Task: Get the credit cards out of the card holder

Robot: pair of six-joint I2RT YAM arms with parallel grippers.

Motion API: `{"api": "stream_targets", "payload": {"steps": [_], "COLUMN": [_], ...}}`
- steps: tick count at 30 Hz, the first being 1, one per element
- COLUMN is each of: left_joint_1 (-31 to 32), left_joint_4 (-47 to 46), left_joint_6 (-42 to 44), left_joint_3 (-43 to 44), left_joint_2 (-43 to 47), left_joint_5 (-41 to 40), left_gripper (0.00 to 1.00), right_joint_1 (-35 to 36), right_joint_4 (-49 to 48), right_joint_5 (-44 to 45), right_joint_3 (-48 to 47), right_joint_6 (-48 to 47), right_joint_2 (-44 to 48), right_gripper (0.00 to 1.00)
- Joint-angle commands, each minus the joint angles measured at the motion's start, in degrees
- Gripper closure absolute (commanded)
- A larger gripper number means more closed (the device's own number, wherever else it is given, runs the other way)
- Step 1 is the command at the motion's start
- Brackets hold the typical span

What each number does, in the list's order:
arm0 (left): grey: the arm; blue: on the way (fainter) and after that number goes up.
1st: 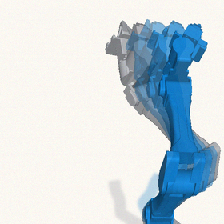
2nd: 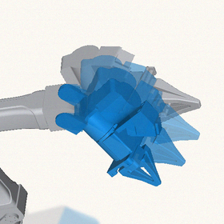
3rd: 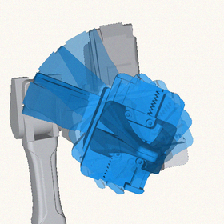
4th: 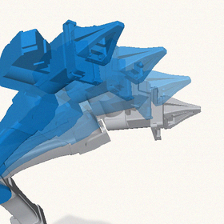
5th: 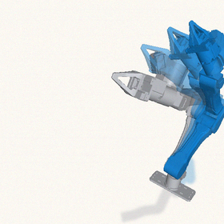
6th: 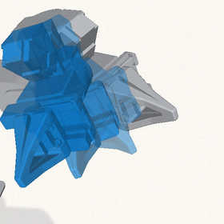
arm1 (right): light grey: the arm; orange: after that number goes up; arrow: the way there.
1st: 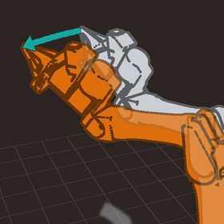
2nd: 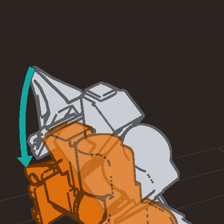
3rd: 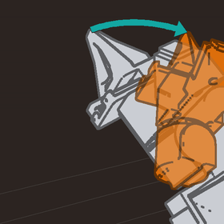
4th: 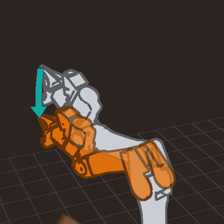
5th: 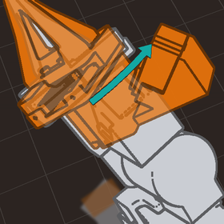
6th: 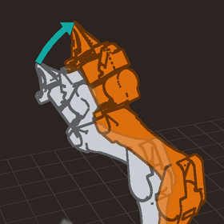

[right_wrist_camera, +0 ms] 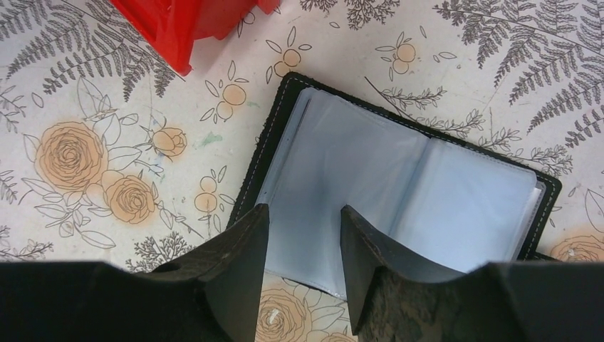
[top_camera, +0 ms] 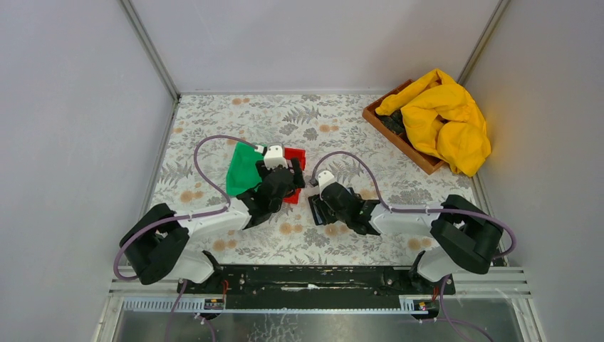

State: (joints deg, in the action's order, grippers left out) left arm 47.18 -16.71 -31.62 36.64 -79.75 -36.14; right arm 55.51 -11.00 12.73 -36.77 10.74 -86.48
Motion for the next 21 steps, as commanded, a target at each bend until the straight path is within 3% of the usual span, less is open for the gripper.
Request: {"api": "stream_targets", "payload": {"steps": [1,8,12,19,21], "left_joint_1": [-0.3,0.0,1.9,4.6,4.5], "left_joint_4": [-0.4,2.2,5.4,6.5,7.8], "left_joint_6": [-1.0,-3.3,-5.0,-11.0,-10.4], "left_joint_3": [1.2,2.0,2.4,-2.3,-2.7], "left_joint_2": [0.1,1.2,2.1,4.4,6.3], "left_joint_5": [0.8,7.9,10.0,9.6,7.6], "left_gripper": [0.16,0.16,0.23,0.55,0.59], "right_joint_1": [0.2,-0.3,-1.0,-1.5,-1.4], "right_joint_4": [-2.0,-2.3,-2.2,-2.0,-2.5], "right_joint_5": [0.4,1.1,1.4,0.7,-0.7], "right_joint_3": [0.9,1.8,2.5,2.6,2.6], "right_joint_6": [1.2,1.8,2.2,1.2,0.7], "right_joint_2": [3.9,6.2,7.9,8.9,8.3], "right_gripper": [0.52,0.52,0.52,0.45,0.43]}}
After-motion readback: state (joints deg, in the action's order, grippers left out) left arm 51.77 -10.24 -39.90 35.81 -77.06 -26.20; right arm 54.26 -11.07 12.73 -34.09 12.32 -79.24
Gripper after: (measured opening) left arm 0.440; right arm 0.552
